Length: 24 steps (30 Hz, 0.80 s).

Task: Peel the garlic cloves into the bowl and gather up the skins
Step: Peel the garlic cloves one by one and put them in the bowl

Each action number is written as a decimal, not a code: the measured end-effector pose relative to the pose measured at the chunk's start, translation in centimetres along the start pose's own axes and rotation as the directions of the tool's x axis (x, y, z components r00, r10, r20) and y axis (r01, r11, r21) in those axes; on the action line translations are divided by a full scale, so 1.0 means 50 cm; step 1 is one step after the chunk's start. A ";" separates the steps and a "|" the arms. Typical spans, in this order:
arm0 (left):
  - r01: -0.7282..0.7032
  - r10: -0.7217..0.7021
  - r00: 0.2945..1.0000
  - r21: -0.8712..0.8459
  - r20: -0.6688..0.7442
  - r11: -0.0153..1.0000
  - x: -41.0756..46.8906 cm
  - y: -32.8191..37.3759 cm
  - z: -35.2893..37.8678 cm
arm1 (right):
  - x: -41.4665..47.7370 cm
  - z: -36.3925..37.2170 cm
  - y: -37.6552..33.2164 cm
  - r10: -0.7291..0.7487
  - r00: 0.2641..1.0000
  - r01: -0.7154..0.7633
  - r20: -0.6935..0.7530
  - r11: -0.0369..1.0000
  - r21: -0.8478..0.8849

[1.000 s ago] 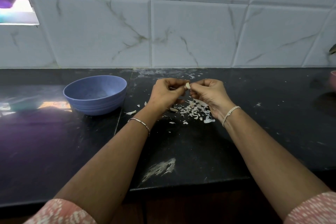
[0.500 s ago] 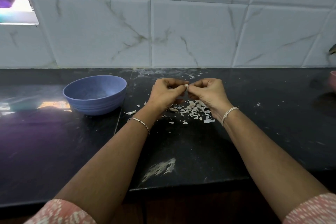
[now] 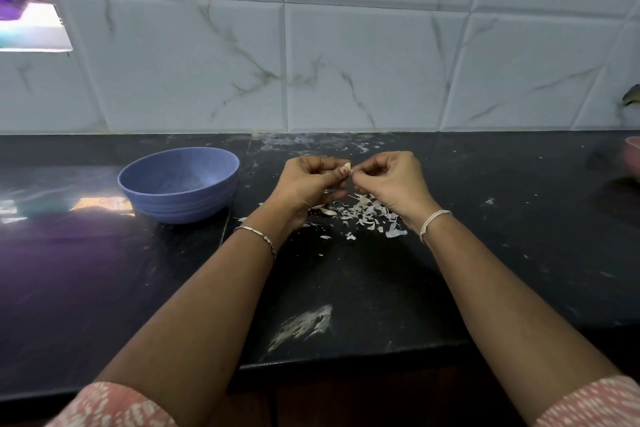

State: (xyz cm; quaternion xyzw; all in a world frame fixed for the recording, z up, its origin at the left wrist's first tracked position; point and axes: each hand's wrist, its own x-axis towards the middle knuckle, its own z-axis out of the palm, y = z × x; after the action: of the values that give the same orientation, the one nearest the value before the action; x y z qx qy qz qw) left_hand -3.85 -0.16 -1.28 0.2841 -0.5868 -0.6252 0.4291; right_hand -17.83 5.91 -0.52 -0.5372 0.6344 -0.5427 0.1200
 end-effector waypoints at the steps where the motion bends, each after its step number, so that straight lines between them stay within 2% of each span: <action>1: 0.001 -0.001 1.000 0.001 -0.001 1.000 0.001 0.000 -0.001 | 0.000 0.000 0.000 -0.021 1.000 0.021 -0.003 0.999 -0.031; 9: 0.013 -0.013 1.000 -0.018 -0.005 1.000 0.000 -0.001 -0.005 | -0.001 -0.005 -0.002 -0.132 0.991 0.136 0.034 0.979 -0.153; 13: 0.020 -0.021 1.000 -0.037 -0.006 0.999 -0.002 0.003 -0.003 | 0.001 -0.002 0.000 -0.130 0.991 0.133 0.030 0.979 -0.153; 15: 0.026 -0.027 1.000 -0.053 -0.003 0.998 -0.002 0.004 -0.001 | 0.003 0.002 0.003 -0.058 0.998 0.059 0.017 0.996 -0.066; 18: 0.041 -0.041 0.999 -0.073 0.006 0.996 -0.003 0.008 0.000 | 0.000 0.003 -0.001 0.079 0.995 -0.088 0.062 0.983 0.160; 24: 0.080 -0.077 0.997 -0.129 0.030 0.988 -0.003 0.008 -0.003 | -0.010 -0.001 -0.012 0.105 0.987 -0.134 0.119 0.953 0.271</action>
State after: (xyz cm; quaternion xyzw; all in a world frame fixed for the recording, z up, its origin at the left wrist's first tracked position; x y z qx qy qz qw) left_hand -3.56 -0.07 -0.97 0.2704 -0.5383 -0.6821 0.4144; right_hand -17.32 6.45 -0.24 -0.5029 0.5763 -0.5897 0.2593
